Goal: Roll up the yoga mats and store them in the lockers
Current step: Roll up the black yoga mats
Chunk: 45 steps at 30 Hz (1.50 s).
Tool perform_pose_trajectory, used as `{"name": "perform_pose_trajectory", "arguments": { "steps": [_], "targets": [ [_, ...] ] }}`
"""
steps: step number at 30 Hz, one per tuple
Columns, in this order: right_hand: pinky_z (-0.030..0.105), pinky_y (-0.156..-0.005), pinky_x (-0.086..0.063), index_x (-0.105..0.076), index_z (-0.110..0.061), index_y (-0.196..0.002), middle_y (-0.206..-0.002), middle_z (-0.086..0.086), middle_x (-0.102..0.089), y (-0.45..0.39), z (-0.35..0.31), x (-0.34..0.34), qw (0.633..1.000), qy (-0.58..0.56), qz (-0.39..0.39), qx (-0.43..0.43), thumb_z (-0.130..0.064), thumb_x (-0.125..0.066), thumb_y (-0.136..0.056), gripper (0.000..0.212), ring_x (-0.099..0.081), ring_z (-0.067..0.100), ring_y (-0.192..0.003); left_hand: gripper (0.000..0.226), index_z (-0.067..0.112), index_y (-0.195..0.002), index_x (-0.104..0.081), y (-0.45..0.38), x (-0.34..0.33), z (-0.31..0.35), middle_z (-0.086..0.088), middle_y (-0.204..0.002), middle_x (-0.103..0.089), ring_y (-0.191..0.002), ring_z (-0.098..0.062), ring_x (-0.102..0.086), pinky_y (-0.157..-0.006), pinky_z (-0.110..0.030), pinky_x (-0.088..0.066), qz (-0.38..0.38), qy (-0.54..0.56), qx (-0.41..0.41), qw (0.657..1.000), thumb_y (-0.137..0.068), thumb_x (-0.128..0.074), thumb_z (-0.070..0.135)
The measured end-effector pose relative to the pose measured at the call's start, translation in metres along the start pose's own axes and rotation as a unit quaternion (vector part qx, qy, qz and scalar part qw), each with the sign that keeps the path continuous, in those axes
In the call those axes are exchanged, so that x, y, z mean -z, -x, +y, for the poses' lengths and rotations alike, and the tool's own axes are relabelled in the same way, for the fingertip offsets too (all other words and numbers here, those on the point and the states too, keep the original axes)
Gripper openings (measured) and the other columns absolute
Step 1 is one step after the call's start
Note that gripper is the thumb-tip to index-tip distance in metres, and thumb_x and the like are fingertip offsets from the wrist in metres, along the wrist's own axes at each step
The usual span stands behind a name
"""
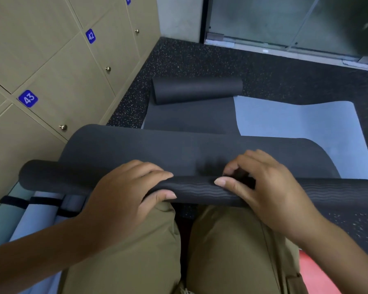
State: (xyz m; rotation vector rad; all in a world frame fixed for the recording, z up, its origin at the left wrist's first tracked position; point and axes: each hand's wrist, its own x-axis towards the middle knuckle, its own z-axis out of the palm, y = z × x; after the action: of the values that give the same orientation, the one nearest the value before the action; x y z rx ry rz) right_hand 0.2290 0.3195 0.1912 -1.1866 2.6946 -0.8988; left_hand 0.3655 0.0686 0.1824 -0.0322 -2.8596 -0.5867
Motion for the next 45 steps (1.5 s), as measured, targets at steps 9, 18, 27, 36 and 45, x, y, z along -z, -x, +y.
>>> {"name": "perform_pose_trajectory", "arguments": {
  "steps": [9,18,27,36,45],
  "targets": [
    [0.037,-0.082,-0.044,-0.071,-0.016,-0.120,-0.108,-0.003,-0.067,0.022,0.003,-0.026,0.983,0.160,0.085,0.041,-0.057,-0.045,-0.103,0.052,-0.059,0.025,-0.096,0.035,0.040,-0.096,-0.070,-0.032,0.008,-0.009,0.025,-0.097,-0.068,-0.094,-0.001,-0.064,-0.076,-0.024,-0.045,-0.071,0.102,0.094,0.988,-0.086,-0.051,0.068],
    [0.029,-0.071,-0.044,-0.069,-0.032,-0.106,-0.092,-0.016,-0.065,-0.005,0.005,-0.014,0.992,0.123,0.011,-0.022,-0.069,-0.028,-0.099,0.056,-0.056,0.010,-0.089,0.031,0.019,-0.109,-0.074,-0.023,-0.006,-0.005,0.012,-0.108,-0.068,-0.101,-0.013,-0.064,-0.089,-0.032,-0.046,0.046,0.021,0.008,0.999,-0.098,-0.056,0.042],
    [0.033,-0.072,-0.042,-0.065,-0.032,-0.090,-0.079,-0.014,-0.059,-0.021,0.010,-0.017,0.990,0.137,0.018,-0.039,-0.064,-0.026,-0.102,0.052,-0.050,0.011,-0.083,0.060,0.006,-0.123,-0.070,-0.023,-0.019,-0.014,-0.004,-0.116,-0.070,-0.102,-0.026,-0.066,-0.091,-0.035,-0.042,0.017,-0.155,-0.094,0.983,-0.099,-0.048,0.055],
    [0.040,-0.085,-0.044,-0.071,-0.011,-0.113,-0.104,0.003,-0.067,-0.002,0.012,-0.025,0.972,0.190,0.128,0.050,-0.041,-0.052,-0.104,0.037,-0.057,0.028,-0.093,0.053,0.021,-0.111,-0.068,-0.043,-0.012,-0.021,0.011,-0.097,-0.066,-0.085,-0.018,-0.062,-0.075,-0.034,-0.045,-0.024,-0.105,-0.049,0.993,-0.102,-0.035,0.062],
    [0.039,-0.077,-0.040,-0.067,-0.017,-0.111,-0.096,-0.001,-0.065,-0.017,0.020,-0.030,0.975,0.197,0.100,0.022,-0.048,-0.037,-0.106,0.043,-0.057,0.025,-0.089,0.050,0.032,-0.104,-0.062,-0.065,-0.004,-0.027,0.014,-0.099,-0.065,-0.092,-0.007,-0.060,-0.082,-0.037,-0.048,-0.076,0.016,0.029,0.997,-0.093,-0.036,0.073]
  ]
}}
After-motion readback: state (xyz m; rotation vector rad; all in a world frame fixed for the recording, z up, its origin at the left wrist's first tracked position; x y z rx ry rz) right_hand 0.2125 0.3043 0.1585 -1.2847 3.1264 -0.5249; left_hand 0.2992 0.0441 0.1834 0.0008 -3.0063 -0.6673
